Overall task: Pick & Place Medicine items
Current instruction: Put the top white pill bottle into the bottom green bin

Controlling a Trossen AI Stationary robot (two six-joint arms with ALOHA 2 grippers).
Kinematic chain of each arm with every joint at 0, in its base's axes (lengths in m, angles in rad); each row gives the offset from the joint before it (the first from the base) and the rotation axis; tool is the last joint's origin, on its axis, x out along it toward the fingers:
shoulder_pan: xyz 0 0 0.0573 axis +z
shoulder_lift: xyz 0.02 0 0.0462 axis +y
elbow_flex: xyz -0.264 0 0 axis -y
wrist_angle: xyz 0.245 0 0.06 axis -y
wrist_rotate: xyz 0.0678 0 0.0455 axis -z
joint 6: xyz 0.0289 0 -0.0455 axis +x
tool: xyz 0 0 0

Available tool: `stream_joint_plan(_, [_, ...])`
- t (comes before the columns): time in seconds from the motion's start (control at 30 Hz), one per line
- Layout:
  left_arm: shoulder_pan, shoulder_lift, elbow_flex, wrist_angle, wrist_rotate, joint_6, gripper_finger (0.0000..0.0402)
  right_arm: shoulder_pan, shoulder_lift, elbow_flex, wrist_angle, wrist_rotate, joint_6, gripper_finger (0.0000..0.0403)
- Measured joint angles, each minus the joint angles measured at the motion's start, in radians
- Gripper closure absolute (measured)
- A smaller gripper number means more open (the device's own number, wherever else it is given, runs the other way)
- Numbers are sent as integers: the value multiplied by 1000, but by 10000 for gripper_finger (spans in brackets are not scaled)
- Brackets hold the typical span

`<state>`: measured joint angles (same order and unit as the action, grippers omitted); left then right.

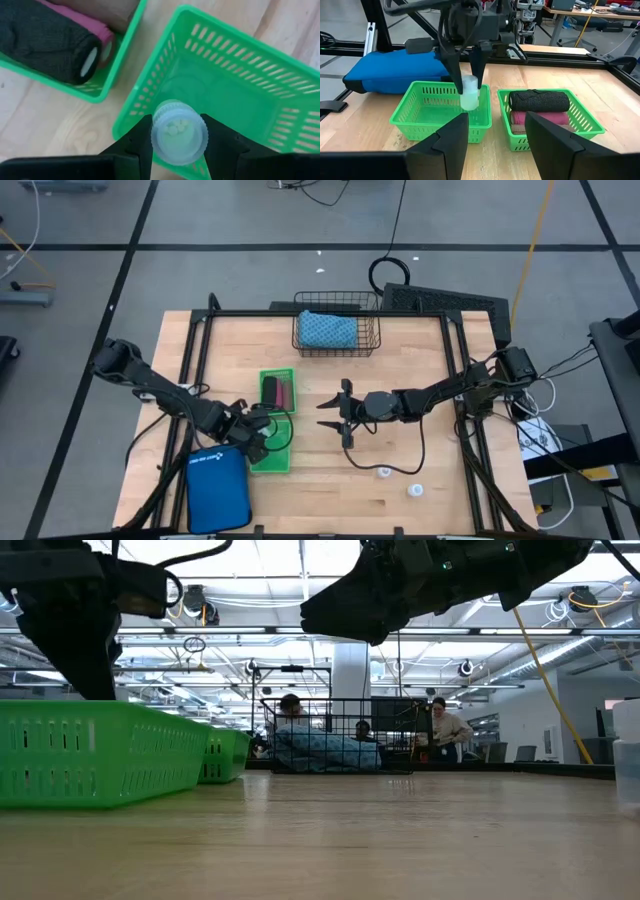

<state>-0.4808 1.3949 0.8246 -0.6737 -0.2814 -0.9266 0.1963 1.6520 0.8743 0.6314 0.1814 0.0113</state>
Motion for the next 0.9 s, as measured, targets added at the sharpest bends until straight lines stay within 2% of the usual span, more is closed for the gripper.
stream_joint_plan(0.13, [8, 0, -33, 52, 1, -3, 267, 0, 0, 0, 0, 0, 0, 220])
stream_joint_plan(0.6, [40, 0, -73, 48, 3, -31, 266, 0, 0, 0, 0, 0, 0, 221])
stream_joint_plan(0.67, [43, 0, -73, 50, 3, -46, 243, 0, 0, 0, 0, 0, 0, 223])
stream_joint_plan(0.8, [45, 0, -73, 50, 3, -52, 158, 0, 0, 0, 0, 0, 0, 226])
stream_joint_plan(0.9, [45, 0, -73, 51, 3, -52, 111, 0, 0, 0, -1, 0, 0, 225])
